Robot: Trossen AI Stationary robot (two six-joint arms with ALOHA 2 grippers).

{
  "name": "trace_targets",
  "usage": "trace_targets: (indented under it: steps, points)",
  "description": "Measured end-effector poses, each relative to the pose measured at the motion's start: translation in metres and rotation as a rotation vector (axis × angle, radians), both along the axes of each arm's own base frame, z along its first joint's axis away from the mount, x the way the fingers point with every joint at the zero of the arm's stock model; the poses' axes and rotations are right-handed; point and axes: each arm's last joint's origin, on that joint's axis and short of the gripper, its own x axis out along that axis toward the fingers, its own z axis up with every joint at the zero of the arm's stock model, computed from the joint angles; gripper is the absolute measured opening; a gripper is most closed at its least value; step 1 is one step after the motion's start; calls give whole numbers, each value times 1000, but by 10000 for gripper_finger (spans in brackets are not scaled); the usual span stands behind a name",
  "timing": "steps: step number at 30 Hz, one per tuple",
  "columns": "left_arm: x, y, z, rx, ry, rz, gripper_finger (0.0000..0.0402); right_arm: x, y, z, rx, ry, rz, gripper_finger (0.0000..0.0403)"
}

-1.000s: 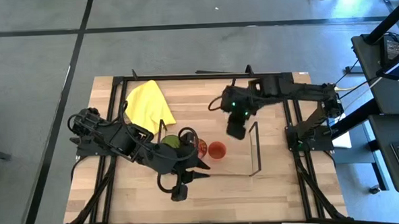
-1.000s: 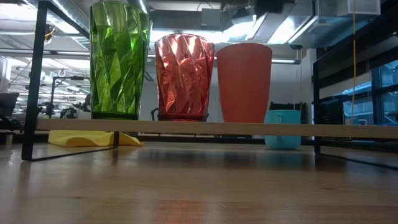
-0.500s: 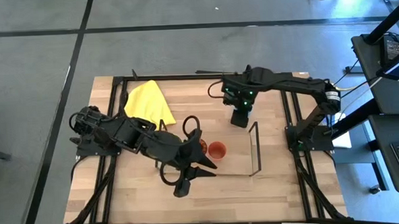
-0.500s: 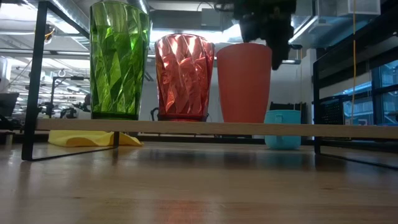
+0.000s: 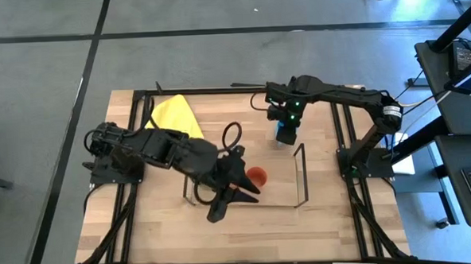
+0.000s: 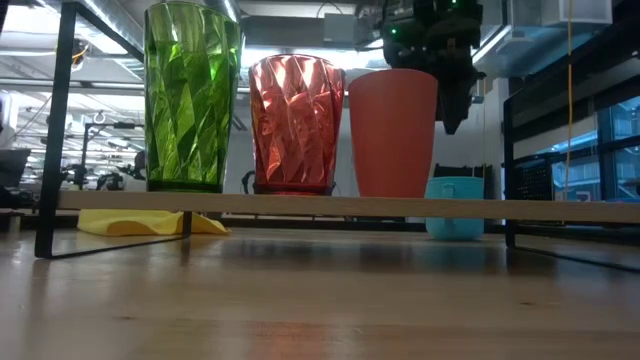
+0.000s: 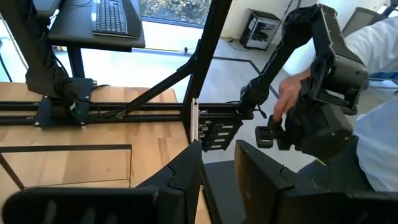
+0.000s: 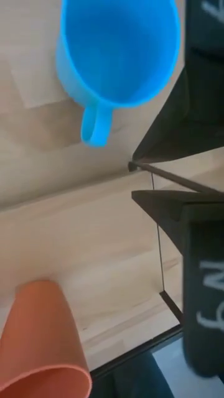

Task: Stack small to large cups/mugs on shelf
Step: Put the blue mug on the shelf

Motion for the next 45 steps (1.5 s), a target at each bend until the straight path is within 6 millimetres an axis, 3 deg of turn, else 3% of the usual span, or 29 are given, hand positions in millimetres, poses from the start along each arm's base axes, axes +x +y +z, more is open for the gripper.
trace_targets:
  steps: [15, 26, 45]
  points:
    - [3, 31, 6, -26, -13, 39, 92, -26, -44, -8, 78, -11, -130, 50]
    - [4, 54, 10, -26, -22, 99, 92, -33, -38, -51, 82, 35, -103, 120]
    - [8, 85, 6, -18, 19, 164, 92, -22, -32, -61, -98, 5, 50, 119]
